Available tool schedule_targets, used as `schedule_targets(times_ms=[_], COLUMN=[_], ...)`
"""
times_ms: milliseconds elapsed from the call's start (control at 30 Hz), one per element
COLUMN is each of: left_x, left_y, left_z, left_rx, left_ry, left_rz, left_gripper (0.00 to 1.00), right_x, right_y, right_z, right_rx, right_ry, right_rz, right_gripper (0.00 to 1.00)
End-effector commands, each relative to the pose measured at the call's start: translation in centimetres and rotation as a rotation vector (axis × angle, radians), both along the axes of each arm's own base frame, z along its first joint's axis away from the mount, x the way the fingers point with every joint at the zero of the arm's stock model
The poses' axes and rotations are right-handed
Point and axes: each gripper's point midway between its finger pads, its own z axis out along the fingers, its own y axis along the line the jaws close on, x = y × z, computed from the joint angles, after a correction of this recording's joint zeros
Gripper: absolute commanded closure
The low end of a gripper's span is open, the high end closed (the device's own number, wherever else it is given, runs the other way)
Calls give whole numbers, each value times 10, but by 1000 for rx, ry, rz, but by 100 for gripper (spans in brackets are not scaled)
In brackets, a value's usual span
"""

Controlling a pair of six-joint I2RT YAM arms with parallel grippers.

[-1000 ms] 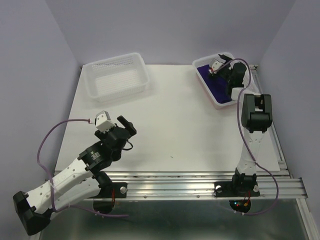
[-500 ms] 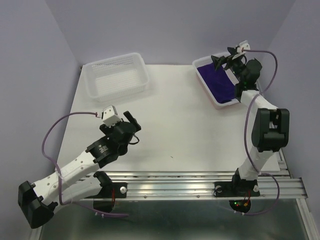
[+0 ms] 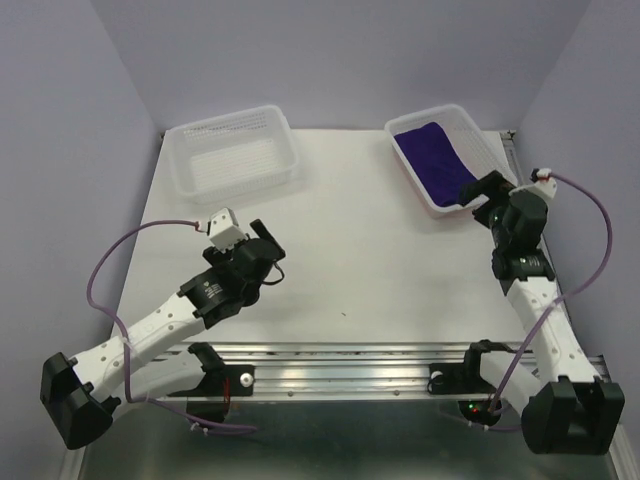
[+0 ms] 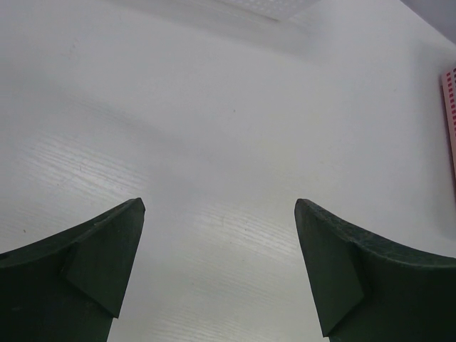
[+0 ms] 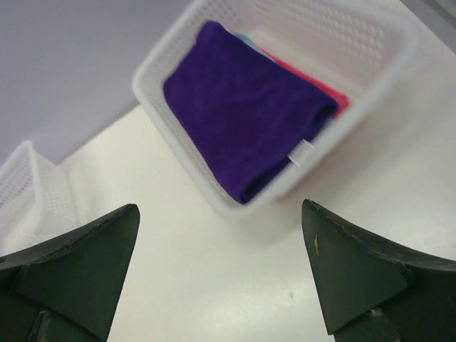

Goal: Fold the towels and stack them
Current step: Neatly place the folded towel into the bin

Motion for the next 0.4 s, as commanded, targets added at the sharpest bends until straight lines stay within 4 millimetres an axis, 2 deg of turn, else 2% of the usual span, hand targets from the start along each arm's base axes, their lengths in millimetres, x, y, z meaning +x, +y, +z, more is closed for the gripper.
schedule_targets(times_ms=[0,167,367], left_x=[-6,-13,-23], left_y=[14,21,31], left_z=[-2,-1,3], left_rx=[-26,-64,-120], left_ry=[-18,-45,-85], left_rz=[44,41,48], left_gripper=[1,1,1], right_x=[-59,-76,-76], right_y=[-15,-11,-4], right_z=[-72,-78,-79], right_rx=[39,27,25], right_ry=[165,161,169], right_rz=[-124,-94,-50], right_gripper=[0,0,0])
